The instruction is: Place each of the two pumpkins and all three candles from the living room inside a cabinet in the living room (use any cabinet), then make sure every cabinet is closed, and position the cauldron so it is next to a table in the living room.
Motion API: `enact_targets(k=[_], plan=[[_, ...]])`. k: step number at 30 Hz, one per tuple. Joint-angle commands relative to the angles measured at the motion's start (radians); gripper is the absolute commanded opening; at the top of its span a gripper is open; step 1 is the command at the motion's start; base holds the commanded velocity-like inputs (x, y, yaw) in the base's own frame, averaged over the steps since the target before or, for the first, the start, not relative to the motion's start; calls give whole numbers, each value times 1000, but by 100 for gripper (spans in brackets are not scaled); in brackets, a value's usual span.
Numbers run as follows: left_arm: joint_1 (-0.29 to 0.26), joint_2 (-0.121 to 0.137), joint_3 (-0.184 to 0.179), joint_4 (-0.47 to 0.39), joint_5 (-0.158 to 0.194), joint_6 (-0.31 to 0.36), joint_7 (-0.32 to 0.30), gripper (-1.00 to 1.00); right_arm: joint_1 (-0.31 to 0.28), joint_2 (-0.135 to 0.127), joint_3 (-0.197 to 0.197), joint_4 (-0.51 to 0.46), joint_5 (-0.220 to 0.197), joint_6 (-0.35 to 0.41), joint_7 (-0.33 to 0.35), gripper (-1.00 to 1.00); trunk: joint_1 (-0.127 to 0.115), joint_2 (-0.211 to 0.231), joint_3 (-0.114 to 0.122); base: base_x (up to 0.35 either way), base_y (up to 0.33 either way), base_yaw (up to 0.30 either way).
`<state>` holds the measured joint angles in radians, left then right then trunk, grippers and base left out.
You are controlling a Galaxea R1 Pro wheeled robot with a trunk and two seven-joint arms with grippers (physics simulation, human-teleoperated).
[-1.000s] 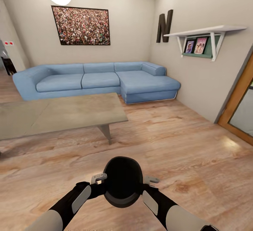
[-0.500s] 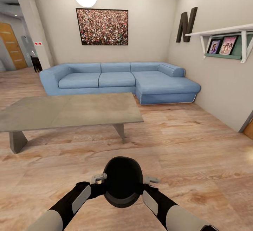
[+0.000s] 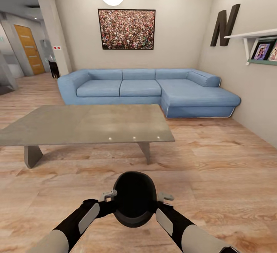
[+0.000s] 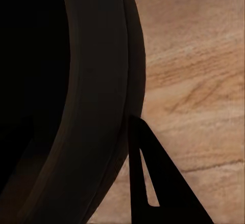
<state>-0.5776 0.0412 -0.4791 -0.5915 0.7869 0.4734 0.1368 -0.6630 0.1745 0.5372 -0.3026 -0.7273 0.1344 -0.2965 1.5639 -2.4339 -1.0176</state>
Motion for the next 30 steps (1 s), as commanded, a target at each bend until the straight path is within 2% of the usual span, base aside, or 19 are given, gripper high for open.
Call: enact_targets(k=[1,2,5,7,10,13,27,28,30], plan=[[-1,2,-1,-4,16,-4,3,-100,-1,0,11,-6,4,-2,-1,-100,0,-1,-1,0,0,0],[1,5,3,-4,-7,-4,0,-100,-1,0,12,-11,1,-3,4,-100,0,-1,-1,0,0,0],[2,6,12,-4,-42,-4,0,-100,-1,0,-23,-23,3,-1,21,-100,0,-1,-1,0,0,0],[1,6,22,-12,-56,-3,4,-100,-1,0,-37,-30,5,3,27,-100,0,-1,-1,0,0,0],[1,6,38,-23,-70,-3,5,-100,-1,-1,-64,-44,41,6,35,-100,0,-1,-1,0,0,0],[1,6,48,-25,-79,-3,6,-100,-1,-1,-82,-52,54,7,37,-100,0,-1,-1,21,0,0],[1,5,47,-25,-75,-2,6,-100,-1,-1,-93,-49,67,8,37,-100,0,-1,-1,58,0,0],[1,5,7,-25,18,-2,6,-100,-1,-1,12,-92,2,8,37,-100,0,-1,-1,182,0,0],[1,5,6,-25,18,-2,6,-100,-1,-1,12,-92,2,8,37,-100,0,-1,-1,215,0,0]])
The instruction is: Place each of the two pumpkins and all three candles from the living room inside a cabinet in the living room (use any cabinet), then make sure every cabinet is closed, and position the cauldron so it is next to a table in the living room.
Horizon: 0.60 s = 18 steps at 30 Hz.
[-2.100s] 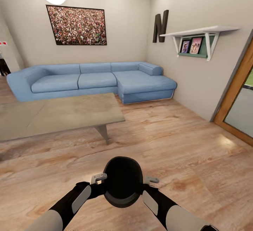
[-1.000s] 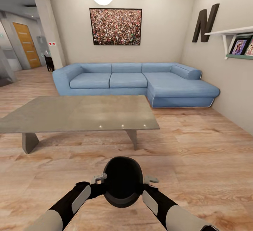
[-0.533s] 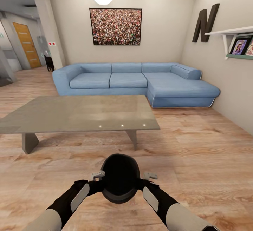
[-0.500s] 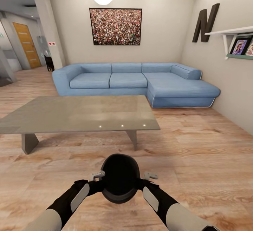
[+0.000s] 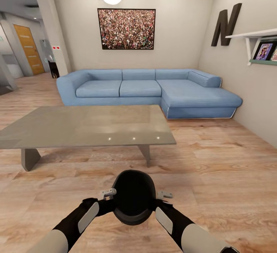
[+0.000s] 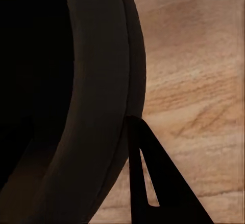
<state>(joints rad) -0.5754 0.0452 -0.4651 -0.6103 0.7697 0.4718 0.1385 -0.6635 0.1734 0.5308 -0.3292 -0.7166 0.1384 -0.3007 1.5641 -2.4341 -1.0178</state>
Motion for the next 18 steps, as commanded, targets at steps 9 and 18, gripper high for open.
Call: enact_targets(k=[9,18], plan=[[-1,1,-9,-6,36,-1,6,-100,-1,-1,18,-66,-9,3,41,-100,0,-1,-1,210,0,0],[-1,1,-9,-6,36,-1,6,-100,-1,-2,18,-66,-9,3,41,-100,0,-1,-1,180,0,0]])
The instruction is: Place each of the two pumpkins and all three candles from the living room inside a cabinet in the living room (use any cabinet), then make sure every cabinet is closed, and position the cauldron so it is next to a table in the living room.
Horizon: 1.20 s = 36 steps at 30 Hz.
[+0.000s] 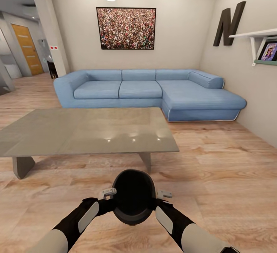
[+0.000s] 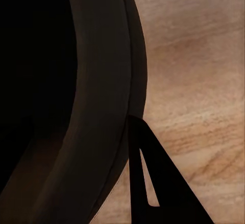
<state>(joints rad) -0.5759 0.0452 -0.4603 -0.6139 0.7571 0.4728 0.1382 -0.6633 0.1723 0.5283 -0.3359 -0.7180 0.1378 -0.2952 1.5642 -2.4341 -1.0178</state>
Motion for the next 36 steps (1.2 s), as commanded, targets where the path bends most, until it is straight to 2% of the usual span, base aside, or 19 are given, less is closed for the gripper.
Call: enact_targets(k=[1,27,36], plan=[[-1,1,-14,-3,48,-2,6,-100,-1,-1,21,-59,-8,4,36,-100,0,-1,-1,177,0,0],[-1,1,-13,-3,48,-2,6,-100,-1,-1,21,-60,-8,3,36,-100,0,-1,-1,151,0,0],[-1,1,-12,-3,48,-3,6,-100,-1,-1,21,-60,-8,3,36,-100,0,-1,-1,20,0,0]])
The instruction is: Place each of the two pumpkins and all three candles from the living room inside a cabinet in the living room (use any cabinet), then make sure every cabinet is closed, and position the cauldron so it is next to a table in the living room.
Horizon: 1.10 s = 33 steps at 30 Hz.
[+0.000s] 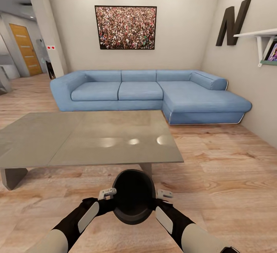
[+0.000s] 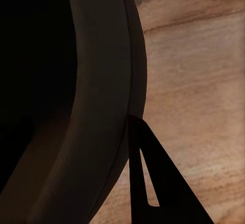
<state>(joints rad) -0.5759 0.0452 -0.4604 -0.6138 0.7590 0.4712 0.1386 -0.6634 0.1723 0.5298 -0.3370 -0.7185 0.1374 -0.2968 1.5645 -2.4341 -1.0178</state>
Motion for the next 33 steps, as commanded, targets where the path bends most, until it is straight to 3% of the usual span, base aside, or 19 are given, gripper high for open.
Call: enact_targets(k=[1,14,23,30,33], plan=[[-1,1,-12,-3,46,-1,6,-100,-1,0,19,-59,-7,4,38,-100,0,-1,-1,0,0,0],[-1,2,-12,-4,46,-2,5,-100,-1,0,19,-59,-7,4,38,-100,0,-1,-1,0,0,0],[-1,2,-12,-4,46,-2,5,-100,-1,0,19,-59,-7,4,38,-100,34,-64,-29,0,0,0],[-1,2,-12,-4,46,-2,4,-100,-1,0,19,-59,-7,4,38,-100,38,-67,-56,0,0,0],[-1,2,-12,-4,46,-2,4,-100,-1,0,19,-59,-7,4,38,-100,38,-67,-56,0,0,0]])
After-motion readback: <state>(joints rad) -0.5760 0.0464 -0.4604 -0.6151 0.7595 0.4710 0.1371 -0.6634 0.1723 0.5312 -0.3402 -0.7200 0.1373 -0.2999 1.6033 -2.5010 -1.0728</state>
